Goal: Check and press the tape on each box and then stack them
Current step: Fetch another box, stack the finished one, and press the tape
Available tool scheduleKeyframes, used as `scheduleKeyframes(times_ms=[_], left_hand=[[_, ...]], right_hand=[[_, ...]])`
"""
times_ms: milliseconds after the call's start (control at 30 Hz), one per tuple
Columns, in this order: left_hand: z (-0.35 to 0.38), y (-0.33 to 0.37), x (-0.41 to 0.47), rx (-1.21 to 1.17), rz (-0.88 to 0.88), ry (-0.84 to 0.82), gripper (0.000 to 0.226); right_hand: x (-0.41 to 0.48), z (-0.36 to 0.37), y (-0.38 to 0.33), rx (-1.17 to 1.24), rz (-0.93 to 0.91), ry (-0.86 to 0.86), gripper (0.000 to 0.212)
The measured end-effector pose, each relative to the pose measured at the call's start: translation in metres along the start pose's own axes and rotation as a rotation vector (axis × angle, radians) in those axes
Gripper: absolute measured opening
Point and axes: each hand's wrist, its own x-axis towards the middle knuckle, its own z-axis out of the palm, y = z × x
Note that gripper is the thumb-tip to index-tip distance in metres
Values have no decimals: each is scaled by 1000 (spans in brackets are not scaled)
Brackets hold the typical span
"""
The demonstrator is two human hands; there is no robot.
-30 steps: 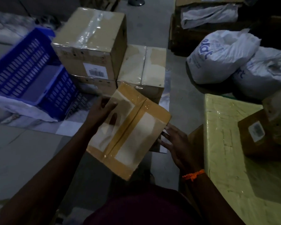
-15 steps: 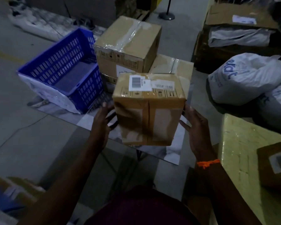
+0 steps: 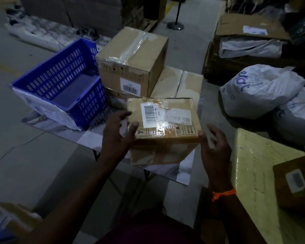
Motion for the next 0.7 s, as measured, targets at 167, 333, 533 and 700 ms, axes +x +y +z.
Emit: scheduleKeyframes(times_ms=[167,333,533,700], left_hand=[[23,28,21,562,362,-342,64],[36,21,25,760,308,-435,81],[38,17,22,824,305,-456,84],[30,20,9,692,422,-403,64]], right_hand=[[29,32,-33,-312,-423,-365,71],[33,58,-20,-564,-511,-353,69],[30,59,-19,-602,-511,-343,66],[18,46,-13,-420,-654,-308,49]])
